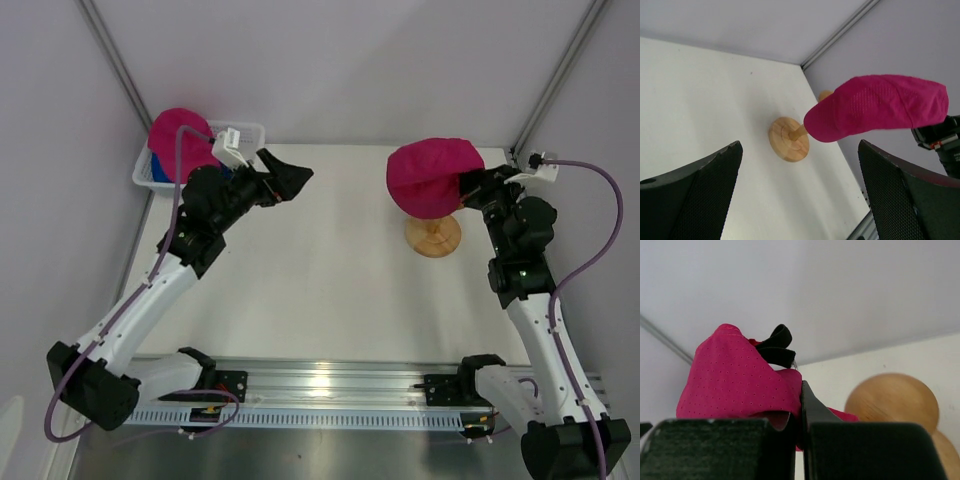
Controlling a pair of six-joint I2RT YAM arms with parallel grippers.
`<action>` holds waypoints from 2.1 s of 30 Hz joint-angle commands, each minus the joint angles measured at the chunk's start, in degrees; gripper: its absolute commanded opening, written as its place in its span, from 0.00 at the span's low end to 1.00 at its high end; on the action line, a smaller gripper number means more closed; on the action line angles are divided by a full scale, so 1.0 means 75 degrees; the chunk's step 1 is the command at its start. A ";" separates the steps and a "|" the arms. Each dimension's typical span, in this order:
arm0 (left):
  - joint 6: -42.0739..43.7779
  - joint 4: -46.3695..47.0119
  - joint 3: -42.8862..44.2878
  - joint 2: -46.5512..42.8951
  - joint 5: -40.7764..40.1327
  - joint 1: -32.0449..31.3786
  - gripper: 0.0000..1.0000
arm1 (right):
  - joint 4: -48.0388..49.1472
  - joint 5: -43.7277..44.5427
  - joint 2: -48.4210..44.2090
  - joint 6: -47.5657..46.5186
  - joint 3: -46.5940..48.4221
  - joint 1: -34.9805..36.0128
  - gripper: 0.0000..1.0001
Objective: Stack the hats
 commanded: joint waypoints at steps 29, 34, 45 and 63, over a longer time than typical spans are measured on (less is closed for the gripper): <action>-0.0068 0.0590 0.2817 0.5178 0.1053 -0.1640 0.98 | -0.1688 -0.1800 0.2993 0.1180 0.0591 -0.3118 0.68; -0.0045 0.0766 0.3110 0.5589 0.1042 -0.1698 0.98 | -0.1910 -0.2551 0.2666 0.0677 0.0848 -0.3201 0.99; 0.0399 0.1576 0.3588 0.6081 0.1711 -0.1944 0.96 | -0.2521 -0.3008 0.2500 0.0171 0.1459 -0.3189 0.99; 0.0529 -0.1742 0.6989 0.8155 -0.0985 -0.2296 0.77 | -0.2965 -0.2435 0.2642 -0.0226 0.1529 -0.3142 0.99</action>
